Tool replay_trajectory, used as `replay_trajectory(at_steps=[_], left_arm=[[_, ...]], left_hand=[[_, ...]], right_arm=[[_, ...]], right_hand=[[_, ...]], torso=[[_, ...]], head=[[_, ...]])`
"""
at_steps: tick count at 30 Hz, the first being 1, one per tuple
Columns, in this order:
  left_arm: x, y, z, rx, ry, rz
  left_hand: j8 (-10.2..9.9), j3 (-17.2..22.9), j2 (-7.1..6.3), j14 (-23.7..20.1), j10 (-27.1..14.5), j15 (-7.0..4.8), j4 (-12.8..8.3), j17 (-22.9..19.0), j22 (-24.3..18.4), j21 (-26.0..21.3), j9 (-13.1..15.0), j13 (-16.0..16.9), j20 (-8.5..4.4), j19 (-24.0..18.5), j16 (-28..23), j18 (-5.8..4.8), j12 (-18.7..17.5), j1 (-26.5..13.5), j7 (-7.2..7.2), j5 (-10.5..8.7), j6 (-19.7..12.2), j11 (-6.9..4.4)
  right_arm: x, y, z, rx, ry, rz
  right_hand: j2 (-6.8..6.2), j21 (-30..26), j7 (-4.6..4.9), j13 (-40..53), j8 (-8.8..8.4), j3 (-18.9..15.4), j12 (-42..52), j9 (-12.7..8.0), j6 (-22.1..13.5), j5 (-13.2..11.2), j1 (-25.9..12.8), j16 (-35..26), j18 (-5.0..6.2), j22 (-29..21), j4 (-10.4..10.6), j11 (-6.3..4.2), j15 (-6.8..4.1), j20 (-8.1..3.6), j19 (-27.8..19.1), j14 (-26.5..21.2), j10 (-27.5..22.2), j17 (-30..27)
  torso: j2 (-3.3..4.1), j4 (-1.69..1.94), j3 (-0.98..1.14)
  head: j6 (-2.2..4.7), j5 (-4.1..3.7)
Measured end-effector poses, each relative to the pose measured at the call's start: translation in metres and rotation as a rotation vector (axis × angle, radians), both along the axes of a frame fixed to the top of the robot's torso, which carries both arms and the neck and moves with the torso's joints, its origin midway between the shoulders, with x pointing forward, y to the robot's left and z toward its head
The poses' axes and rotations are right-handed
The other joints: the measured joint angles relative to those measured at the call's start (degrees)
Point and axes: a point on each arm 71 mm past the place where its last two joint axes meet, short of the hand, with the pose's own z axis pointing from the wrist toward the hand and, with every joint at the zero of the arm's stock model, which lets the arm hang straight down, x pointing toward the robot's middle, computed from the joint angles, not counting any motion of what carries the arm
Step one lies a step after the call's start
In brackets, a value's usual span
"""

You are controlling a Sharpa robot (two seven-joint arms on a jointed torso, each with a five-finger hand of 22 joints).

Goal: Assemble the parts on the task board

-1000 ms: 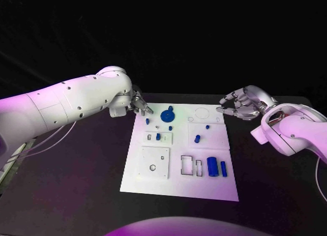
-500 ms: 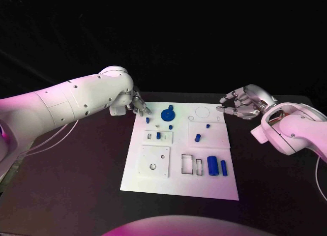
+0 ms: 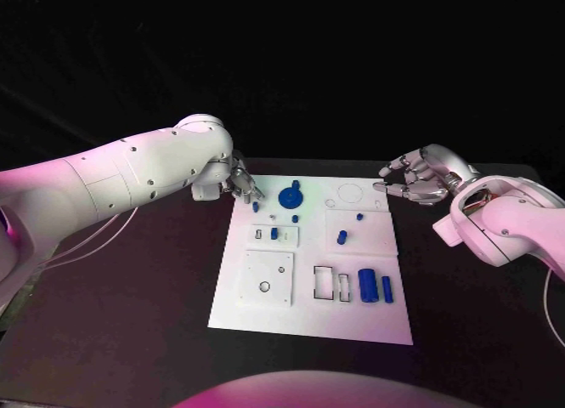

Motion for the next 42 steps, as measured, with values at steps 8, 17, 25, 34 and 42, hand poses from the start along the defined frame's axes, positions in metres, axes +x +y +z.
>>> replay_trajectory(at_steps=[8, 17, 25, 34, 42], left_arm=[[-0.0011, -0.0017, -0.0012, -0.006, 0.015, -0.009], [-0.0023, -0.0038, -0.0063, -0.005, 0.037, -0.020], [-0.0029, -0.0046, -0.0089, -0.005, 0.047, -0.024], [-0.0037, -0.0055, -0.0093, -0.016, 0.051, -0.025], [-0.0045, -0.0057, -0.0091, -0.058, 0.049, -0.010]], left_hand=[[0.2, 0.0, 1.54, 0.0, 0.0, 0.00, 0.0, 0.0, 0.0, 0.0, -0.6, -0.1, 0.00, 0.0, 0.0, 0.00, 0.0, 1.5, -0.22, -1.37, 0.6, 0.00], [0.2, 0.3, 1.95, 0.0, 0.0, 0.00, -0.3, 0.0, 0.0, 0.0, -0.9, -0.2, 0.00, 0.0, 0.0, 0.00, 0.0, 2.4, -0.41, -2.64, 0.8, 0.00], [0.2, 0.9, 2.40, 0.0, 0.0, 0.00, -0.6, 0.0, 0.0, 0.0, -1.1, -0.2, 0.00, 0.0, 0.0, 0.00, 0.0, 3.5, -0.21, -2.63, 1.0, 0.00], [3.3, 5.6, 3.96, 0.0, 0.5, -0.45, -1.9, 0.0, 0.0, 0.0, 0.4, -0.5, 0.00, 0.0, 0.0, 0.00, 0.2, 7.9, -1.14, -5.72, 2.6, -0.94], [8.7, 14.5, 3.58, 0.0, 0.9, -0.85, -3.8, 0.0, 0.0, 0.0, 2.4, -0.7, -0.44, 0.0, 0.0, 0.00, 0.5, 8.9, -1.65, -8.38, 0.8, -1.34]], right_arm=[[0.0001, 0.0004, -0.0001, 0.000, 0.000, 0.000], [0.0002, 0.0007, -0.0002, 0.000, 0.001, 0.001], [0.0002, 0.0004, -0.0003, 0.000, 0.001, 0.000], [0.0004, 0.0000, -0.0004, -0.001, 0.002, -0.002], [0.0009, -0.0009, -0.0005, -0.002, 0.002, -0.005]], right_hand=[[0.00, -0.2, 0.00, 0.0, 0.00, 0.0, 0.0, 0.1, 0.0, 0.0, 0.0, 0.0, 0.00, -0.1, 0.0, 0.00, 0.00, 0.00, 0.0, 0.0, 0.0, 0.0], [0.00, -0.2, 0.00, 0.0, 0.00, 0.0, 0.0, 0.1, 0.0, 0.0, 0.0, 0.0, 0.00, -0.1, 0.0, 0.00, 0.00, 0.00, 0.0, 0.0, 0.0, 0.0], [0.00, -0.2, 0.00, 0.0, 0.00, 0.0, 0.0, 0.1, 0.0, 0.0, 0.0, 0.0, 0.00, -0.1, 0.0, 0.00, 0.00, 0.00, 0.0, 0.0, 0.0, 0.0], [0.24, -0.2, 0.00, 0.0, 0.00, 0.0, 0.0, 0.1, 0.0, 0.0, -0.2, 0.0, 0.00, -0.1, 0.0, 0.00, 0.00, 0.00, 0.0, 0.0, 0.0, 0.0], [0.23, -0.2, 0.00, 0.0, 0.00, 0.0, 0.0, 0.1, 0.0, 0.0, -0.2, 0.0, 0.00, -0.1, 0.0, 0.00, 0.00, 0.00, 0.0, 0.0, 0.0, 0.0]], torso=[[-0.01, -0.01, 0.04], [-0.01, -0.09, 0.04], [0.00, -0.03, 0.03], [0.01, -0.02, 0.04], [0.01, 0.01, 0.01]], head=[[-0.05, 0.03], [-0.15, -0.01], [-0.24, -0.15], [-0.44, -0.19], [-0.53, -0.19]])
